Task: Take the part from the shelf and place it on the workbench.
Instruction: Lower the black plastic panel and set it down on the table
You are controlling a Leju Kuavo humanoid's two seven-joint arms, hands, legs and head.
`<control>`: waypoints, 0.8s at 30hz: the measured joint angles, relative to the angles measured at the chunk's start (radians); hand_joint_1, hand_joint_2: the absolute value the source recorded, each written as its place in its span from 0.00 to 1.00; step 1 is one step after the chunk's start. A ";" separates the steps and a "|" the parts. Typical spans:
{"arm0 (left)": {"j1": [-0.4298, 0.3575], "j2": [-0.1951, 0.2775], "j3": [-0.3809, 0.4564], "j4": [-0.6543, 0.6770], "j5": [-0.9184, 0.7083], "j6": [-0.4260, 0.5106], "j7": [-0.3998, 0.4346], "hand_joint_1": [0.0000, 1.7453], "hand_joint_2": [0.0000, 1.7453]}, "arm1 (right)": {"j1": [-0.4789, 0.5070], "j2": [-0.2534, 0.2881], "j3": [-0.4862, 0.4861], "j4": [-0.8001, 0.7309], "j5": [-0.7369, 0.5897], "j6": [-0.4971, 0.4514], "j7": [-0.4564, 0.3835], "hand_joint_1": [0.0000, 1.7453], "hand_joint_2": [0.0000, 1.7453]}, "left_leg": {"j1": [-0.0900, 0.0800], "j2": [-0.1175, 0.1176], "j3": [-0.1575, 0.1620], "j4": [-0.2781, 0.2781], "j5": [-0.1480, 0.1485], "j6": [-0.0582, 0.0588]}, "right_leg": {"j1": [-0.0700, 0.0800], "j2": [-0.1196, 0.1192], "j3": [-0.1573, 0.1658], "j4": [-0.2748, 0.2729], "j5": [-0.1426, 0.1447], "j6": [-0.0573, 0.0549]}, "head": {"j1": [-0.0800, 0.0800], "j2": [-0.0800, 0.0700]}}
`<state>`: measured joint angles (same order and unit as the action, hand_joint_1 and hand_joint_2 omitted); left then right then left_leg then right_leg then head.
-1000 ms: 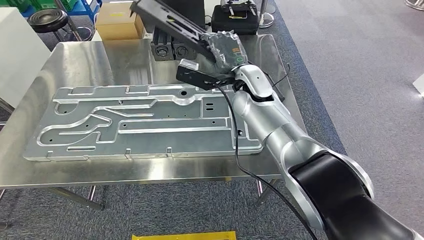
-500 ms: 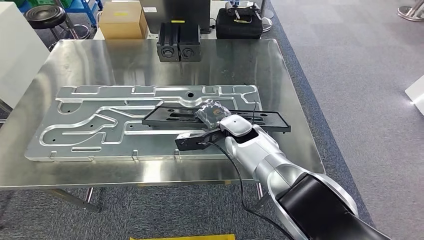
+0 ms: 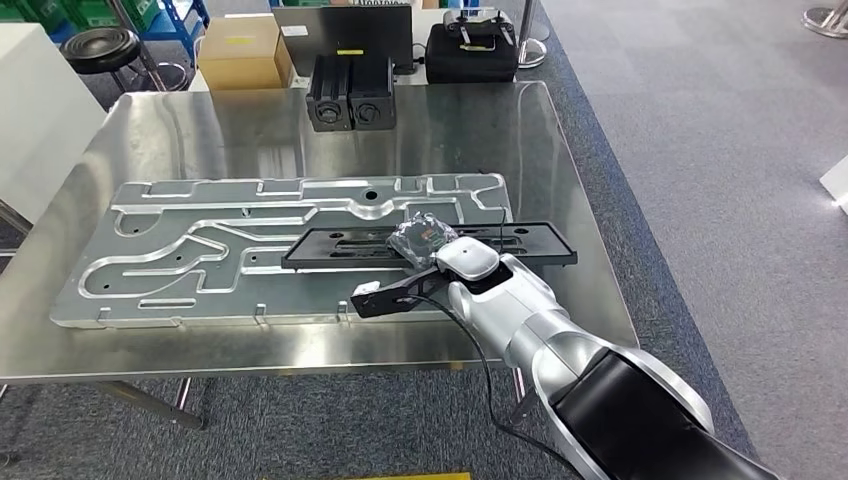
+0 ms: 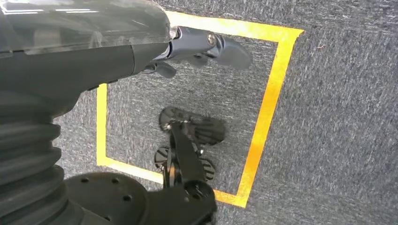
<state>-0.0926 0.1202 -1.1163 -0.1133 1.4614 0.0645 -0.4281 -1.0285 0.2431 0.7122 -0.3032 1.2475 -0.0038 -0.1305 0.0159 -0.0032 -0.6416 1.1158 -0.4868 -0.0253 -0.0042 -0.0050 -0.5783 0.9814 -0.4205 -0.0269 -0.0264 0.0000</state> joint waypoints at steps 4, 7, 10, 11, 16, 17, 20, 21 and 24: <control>0.003 0.000 0.000 0.000 0.000 0.004 -0.001 0.00 1.00 | 0.009 0.006 0.016 0.002 0.014 0.002 -0.003 1.00 1.00 | 0.005 0.000 -0.073 0.167 -0.056 -0.014 | 0.000 0.001 0.000 0.003 -0.002 -0.001 | 0.000 0.000; 0.002 0.000 0.000 0.000 0.000 0.007 -0.005 0.00 1.00 | 0.013 0.013 0.025 0.005 0.024 -0.011 -0.004 0.25 0.25 | 0.011 0.001 0.021 -0.018 0.031 -0.016 | -0.002 0.009 -0.001 0.017 -0.010 0.010 | 0.000 0.000; -0.001 -0.002 0.000 0.000 0.000 0.015 -0.011 0.00 0.25 | 0.023 0.018 0.035 0.008 0.031 -0.031 -0.013 0.00 0.00 | 0.007 -0.002 0.062 -0.099 0.046 0.004 | 0.002 0.018 -0.006 0.029 -0.016 0.025 | 0.000 0.000; -0.001 -0.002 -0.001 0.000 0.000 0.020 -0.010 0.00 0.00 | 0.027 0.018 0.037 0.008 0.031 -0.040 -0.015 0.00 0.00 | 0.007 -0.003 0.062 -0.100 0.048 0.012 | 0.001 0.020 -0.006 0.028 -0.015 0.030 | 0.000 0.000; -0.001 -0.003 -0.017 0.000 0.000 0.038 0.000 0.00 0.00 | 0.049 0.011 0.035 0.010 -0.006 -0.164 -0.036 0.00 0.00 | 0.010 0.001 0.056 -0.106 0.059 0.037 | -0.005 0.014 -0.086 0.198 -0.115 0.053 | 0.000 0.000; 0.000 -0.003 -0.021 0.000 0.000 0.040 0.000 0.00 0.00 | 0.055 0.008 0.030 0.010 -0.017 -0.196 -0.045 0.00 0.00 | 0.009 0.001 0.052 -0.105 0.060 0.038 | -0.006 0.013 -0.123 0.270 -0.145 0.055 | 0.000 0.000; 0.002 -0.003 -0.027 0.000 0.000 0.041 0.000 0.00 0.00 | 0.064 0.001 0.005 0.007 -0.054 -0.283 -0.082 0.00 0.00 | 0.008 -0.001 0.049 -0.102 0.060 0.038 | -0.007 0.012 -0.147 0.308 -0.128 0.053 | 0.000 0.000; 0.001 -0.003 -0.028 0.000 0.000 0.041 0.000 0.00 0.00 | 0.064 0.000 -0.006 0.003 -0.068 -0.309 -0.098 0.00 0.00 | 0.008 -0.002 0.050 -0.101 0.059 0.037 | -0.007 0.011 -0.116 0.242 -0.089 0.049 | 0.000 0.000; -0.001 -0.005 -0.029 0.000 0.000 0.044 0.000 0.00 0.00 | 0.055 0.000 -0.046 -0.017 -0.114 -0.381 -0.153 0.00 0.00 | 0.006 -0.003 0.049 -0.100 0.058 0.027 | -0.001 0.011 -0.028 0.052 -0.015 0.034 | 0.000 0.000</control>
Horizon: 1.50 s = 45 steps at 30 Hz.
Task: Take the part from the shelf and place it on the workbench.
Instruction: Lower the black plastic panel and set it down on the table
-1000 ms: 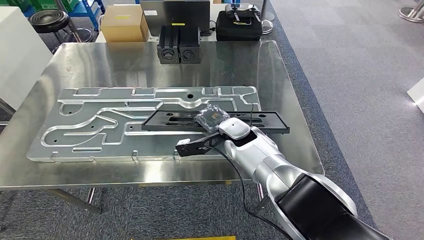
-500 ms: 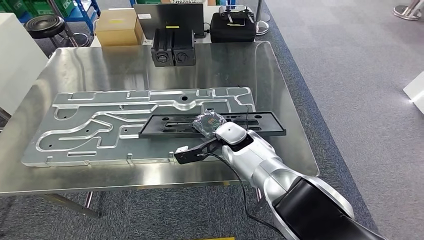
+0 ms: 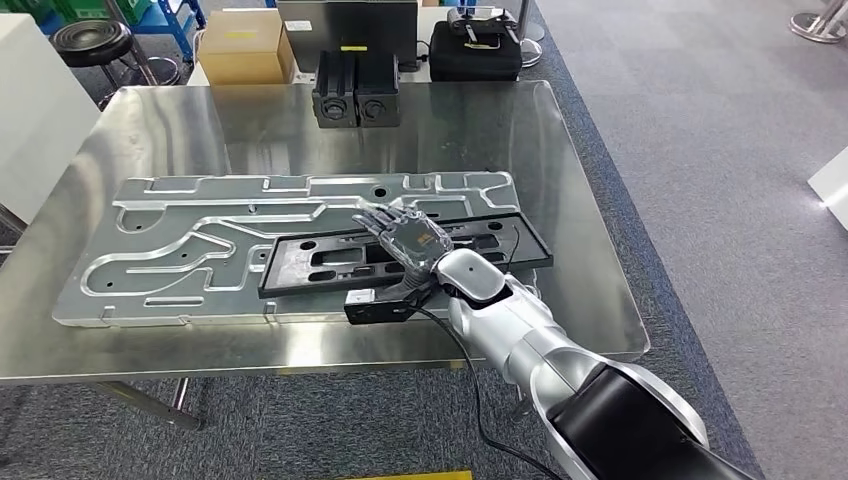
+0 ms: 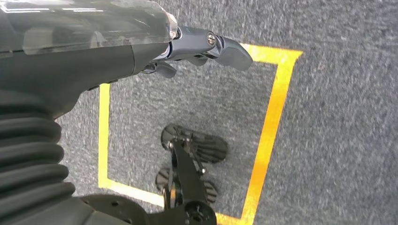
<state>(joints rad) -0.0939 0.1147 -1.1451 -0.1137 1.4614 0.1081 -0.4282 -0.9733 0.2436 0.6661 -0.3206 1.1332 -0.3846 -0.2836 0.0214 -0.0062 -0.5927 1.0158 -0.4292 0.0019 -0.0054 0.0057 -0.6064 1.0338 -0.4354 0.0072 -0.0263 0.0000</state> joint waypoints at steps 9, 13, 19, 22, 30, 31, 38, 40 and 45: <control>0.003 -0.002 0.000 0.000 0.000 0.003 -0.002 0.00 0.00 | -0.013 0.003 -0.109 -0.075 -0.126 -0.056 -0.121 0.00 0.00 | 0.002 0.001 -0.116 0.252 -0.128 -0.038 | 0.001 -0.006 0.016 -0.041 0.013 -0.036 | 0.000 0.000; 0.005 -0.001 0.000 0.000 0.000 0.003 -0.002 0.00 0.00 | -0.009 0.002 -0.119 -0.078 -0.126 -0.056 -0.122 0.00 0.00 | 0.002 0.002 -0.123 0.260 -0.097 -0.042 | 0.003 -0.006 0.015 -0.035 0.009 -0.035 | 0.000 0.000; 0.003 -0.002 0.000 0.000 0.000 0.001 -0.003 0.00 0.00 | -0.011 0.002 -0.141 -0.098 -0.150 -0.072 -0.142 0.00 0.00 | -0.002 -0.001 -0.007 0.011 -0.006 -0.005 | 0.006 -0.003 0.003 -0.010 -0.005 -0.002 | 0.000 0.000; 0.002 -0.002 -0.002 0.000 0.000 -0.007 -0.010 0.00 0.00 | -0.010 -0.012 -0.160 -0.131 -0.206 -0.090 -0.167 0.00 0.00 | 0.001 0.000 -0.008 0.007 -0.001 0.010 | 0.002 -0.004 -0.042 0.087 -0.065 0.015 | 0.000 0.000; 0.006 -0.005 -0.025 0.000 0.000 -0.013 -0.018 0.00 0.00 | 0.080 -0.109 -0.245 -0.351 -0.520 -0.144 -0.298 0.00 0.00 | -0.007 -0.006 -0.006 0.008 -0.003 0.014 | 0.012 -0.007 -0.031 0.038 -0.004 -0.010 | 0.000 0.000; 0.006 -0.006 -0.024 -0.001 0.000 -0.014 -0.022 0.00 0.00 | 0.115 -0.128 -0.278 -0.437 -0.611 -0.168 -0.329 0.00 0.00 | -0.008 -0.007 -0.006 0.008 -0.004 0.011 | 0.017 -0.010 -0.012 -0.002 0.007 -0.017 | 0.000 0.000; 0.041 -0.016 0.005 -0.001 0.000 -0.025 -0.055 0.00 0.00 | 0.528 -0.235 -0.667 -1.138 -0.785 -0.294 -0.399 0.00 0.00 | -0.008 0.000 -0.038 0.120 -0.089 -0.011 | 0.009 -0.034 0.041 -0.073 0.017 -0.033 | 0.000 0.000; 0.044 -0.017 0.014 -0.001 0.000 -0.027 -0.061 0.00 0.00 | 0.658 -0.247 -0.773 -1.278 -0.814 -0.306 -0.404 0.00 0.00 | -0.006 0.001 -0.091 0.239 -0.141 -0.016 | 0.009 -0.035 0.043 -0.071 0.012 -0.033 | 0.000 0.000; 0.052 -0.016 0.064 -0.001 -0.008 -0.034 -0.078 0.00 0.00 | 0.901 -0.259 -0.947 -1.513 -0.845 -0.311 -0.404 0.00 0.00 | -0.002 0.000 0.003 0.061 -0.045 -0.015 | 0.006 -0.022 0.042 -0.040 -0.011 -0.019 | 0.000 0.000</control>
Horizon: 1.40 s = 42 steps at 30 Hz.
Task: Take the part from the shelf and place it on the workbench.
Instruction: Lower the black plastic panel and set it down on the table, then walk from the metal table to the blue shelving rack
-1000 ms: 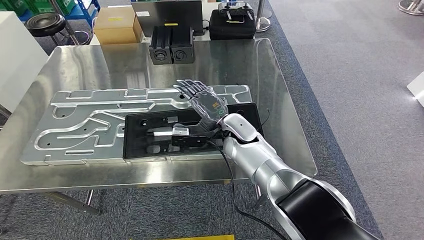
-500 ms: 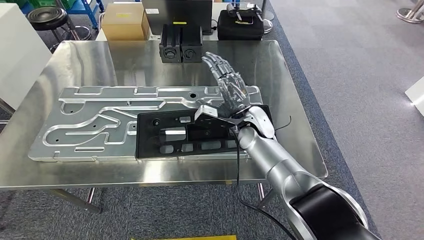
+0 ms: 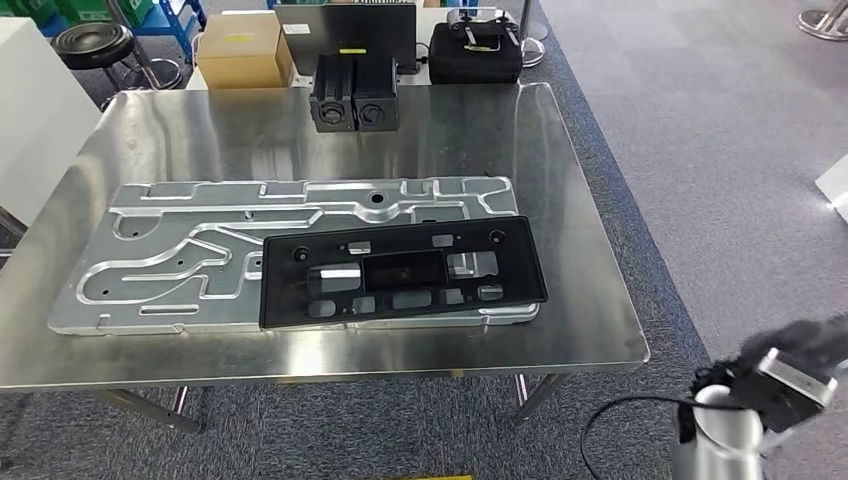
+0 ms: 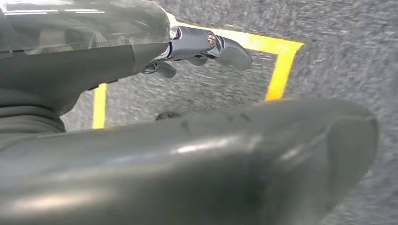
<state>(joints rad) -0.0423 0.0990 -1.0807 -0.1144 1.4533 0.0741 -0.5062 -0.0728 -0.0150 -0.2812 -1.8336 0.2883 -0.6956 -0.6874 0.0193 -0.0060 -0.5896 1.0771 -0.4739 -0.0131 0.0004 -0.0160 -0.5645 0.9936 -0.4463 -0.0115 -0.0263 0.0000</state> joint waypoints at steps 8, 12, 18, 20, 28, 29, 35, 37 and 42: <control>-0.007 0.007 0.079 0.000 0.001 -0.020 -0.026 0.00 0.00 | 0.270 0.031 -0.004 -0.186 0.144 0.007 0.000 0.00 0.00 | -0.001 0.001 0.033 -0.071 0.017 0.043 | -0.008 0.011 -0.056 0.139 -0.095 0.042 | 0.000 0.000; -0.004 0.006 0.101 0.000 0.005 -0.015 -0.020 0.00 0.00 | 0.317 0.062 -0.003 -0.156 0.171 0.065 0.001 0.00 0.00 | -0.003 0.002 0.028 -0.070 0.022 0.043 | -0.015 0.012 -0.114 0.279 -0.141 0.050 | 0.000 0.000; -0.009 0.001 0.146 0.000 0.008 -0.009 0.013 0.00 0.00 | 0.267 0.136 -0.009 0.006 0.309 0.112 0.056 0.00 0.00 | -0.007 0.002 0.024 -0.068 0.034 0.018 | -0.002 0.015 0.025 0.008 -0.024 0.023 | 0.000 0.000; -0.011 -0.001 0.166 0.000 0.008 -0.002 0.026 0.00 0.00 | 0.230 0.150 -0.013 0.083 0.324 0.112 0.082 0.00 0.00 | -0.006 0.003 0.020 -0.068 0.035 0.005 | -0.005 0.014 0.019 0.001 -0.011 0.010 | 0.000 0.000; -0.012 -0.009 0.187 0.000 0.008 0.018 0.029 0.00 0.00 | 0.150 0.148 -0.144 0.431 0.247 0.154 0.014 0.00 0.00 | -0.005 0.003 -0.018 0.157 -0.129 -0.010 | -0.005 0.002 -0.055 0.003 0.046 -0.007 | 0.000 0.000; -0.012 -0.010 0.187 0.000 0.008 0.018 0.023 0.00 0.00 | 0.144 0.144 -0.165 0.468 0.245 0.160 0.013 0.00 0.00 | -0.005 0.003 0.032 0.084 -0.104 -0.008 | -0.005 0.002 -0.066 0.009 0.052 -0.003 | 0.000 0.000; -0.009 -0.020 0.158 0.000 0.005 -0.009 -0.010 0.00 0.00 | 0.152 0.093 -0.357 0.715 0.228 0.153 0.001 0.00 0.00 | -0.015 -0.001 0.114 -0.074 -0.050 0.033 | -0.004 0.001 -0.084 0.021 0.081 0.032 | 0.000 0.000; -0.009 -0.020 0.149 0.000 0.005 -0.016 -0.009 0.00 0.00 | 0.167 0.087 -0.420 0.791 0.246 0.137 0.001 0.00 0.00 | -0.011 0.003 0.095 -0.077 -0.028 0.046 | -0.007 0.007 -0.100 0.054 0.035 0.044 | 0.000 0.000; -0.012 -0.020 0.133 0.000 0.005 -0.018 -0.006 0.00 0.00 | 0.157 0.069 -0.537 0.979 0.304 0.084 0.000 0.00 0.00 | -0.012 0.013 0.026 -0.073 0.023 0.052 | -0.014 0.012 -0.139 0.300 -0.136 0.060 | 0.000 0.000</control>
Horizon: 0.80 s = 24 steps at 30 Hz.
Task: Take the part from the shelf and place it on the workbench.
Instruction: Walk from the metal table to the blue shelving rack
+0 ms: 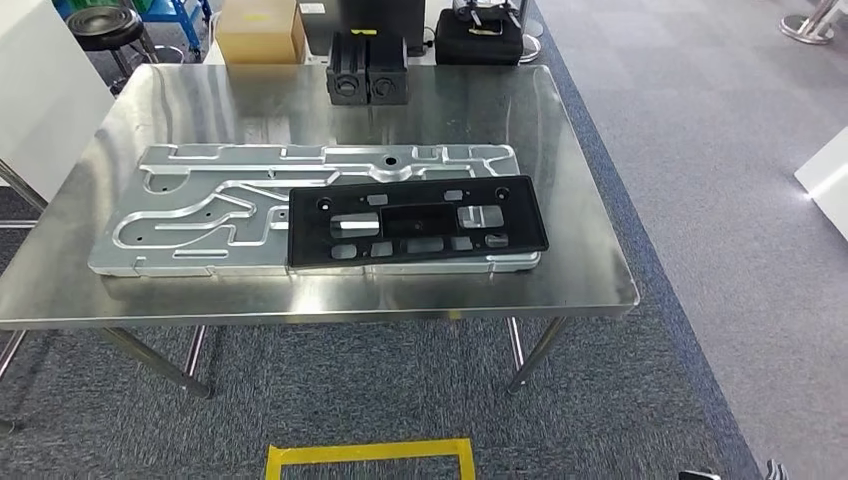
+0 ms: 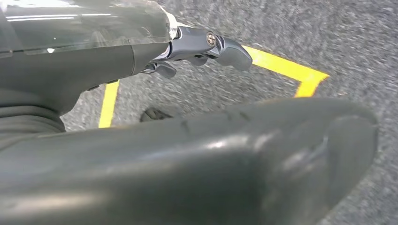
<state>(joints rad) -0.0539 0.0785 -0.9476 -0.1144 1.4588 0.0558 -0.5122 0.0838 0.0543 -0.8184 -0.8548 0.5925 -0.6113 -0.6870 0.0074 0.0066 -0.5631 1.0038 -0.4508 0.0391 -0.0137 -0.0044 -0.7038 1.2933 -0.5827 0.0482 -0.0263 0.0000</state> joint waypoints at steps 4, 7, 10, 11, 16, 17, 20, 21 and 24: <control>-0.003 -0.002 -0.015 0.000 0.000 0.001 0.002 0.00 0.00 | -0.027 -0.019 -0.076 0.115 0.042 -0.030 0.000 0.00 0.00 | -0.002 0.000 -0.042 0.006 0.033 -0.012 | 0.003 0.002 0.196 -0.223 0.059 -0.015 | 0.000 0.000; -0.007 -0.004 -0.022 0.000 0.000 0.000 0.003 0.00 0.00 | -0.045 -0.031 -0.118 0.176 0.063 -0.040 0.000 0.00 0.00 | -0.003 0.001 -0.047 0.001 0.058 -0.030 | 0.013 0.004 0.258 -0.329 0.051 -0.035 | 0.000 0.000; -0.005 -0.002 -0.023 0.000 0.000 0.000 0.004 0.00 0.00 | -0.052 -0.034 -0.140 0.214 0.068 -0.045 0.000 0.00 0.00 | -0.002 -0.001 -0.065 0.024 0.031 -0.045 | 0.008 -0.001 0.233 -0.338 0.085 -0.059 | 0.000 0.000; -0.004 -0.002 -0.023 0.000 0.000 0.000 0.005 0.00 0.00 | -0.054 -0.034 -0.145 0.223 0.072 -0.045 0.001 0.00 0.00 | -0.002 -0.002 -0.080 0.064 -0.015 -0.049 | 0.006 -0.003 0.219 -0.341 0.099 -0.066 | 0.000 0.000; -0.004 0.002 -0.022 0.000 0.002 -0.005 0.014 0.00 0.00 | -0.075 -0.037 -0.178 0.307 0.210 -0.042 0.085 0.00 0.00 | 0.000 -0.003 -0.085 0.280 -0.120 -0.057 | 0.014 -0.006 0.132 -0.321 0.153 -0.072 | 0.000 0.000; -0.004 0.006 -0.019 0.000 0.002 -0.006 0.020 0.00 0.00 | -0.083 -0.037 -0.182 0.338 0.260 -0.033 0.127 0.00 0.00 | 0.000 -0.003 -0.046 0.247 -0.090 -0.056 | 0.015 -0.006 0.113 -0.313 0.162 -0.070 | 0.000 0.000; -0.008 0.012 0.013 0.000 0.002 0.013 0.060 0.00 0.00 | -0.111 -0.035 -0.170 0.435 0.403 0.044 0.285 0.00 0.00 | -0.004 -0.003 0.107 0.041 -0.084 -0.042 | 0.018 -0.006 0.072 -0.287 0.186 -0.059 | 0.000 0.000; -0.008 0.011 0.030 0.000 0.002 0.029 0.075 0.00 0.00 | -0.122 -0.033 -0.160 0.462 0.442 0.088 0.344 0.00 0.00 | -0.006 -0.003 0.133 -0.003 -0.099 -0.035 | 0.018 -0.006 0.067 -0.284 0.194 -0.054 | 0.000 0.000; -0.006 0.000 0.078 0.000 0.002 0.065 0.105 0.00 0.00 | -0.150 -0.020 -0.127 0.529 0.509 0.221 0.485 0.00 0.00 | -0.007 0.000 0.123 -0.029 -0.086 -0.010 | 0.016 -0.004 0.058 -0.285 0.211 -0.036 | 0.000 0.000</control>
<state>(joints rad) -0.0603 0.0780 -0.8696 -0.1143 1.4611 0.1211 -0.4073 -0.0666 0.0342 -0.9450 -0.3257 1.1019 -0.3905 -0.2015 0.0003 0.0061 -0.4401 0.9747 -0.5365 0.0295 0.0020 -0.0082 -0.6456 1.0078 -0.3717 0.0119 -0.0267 0.0000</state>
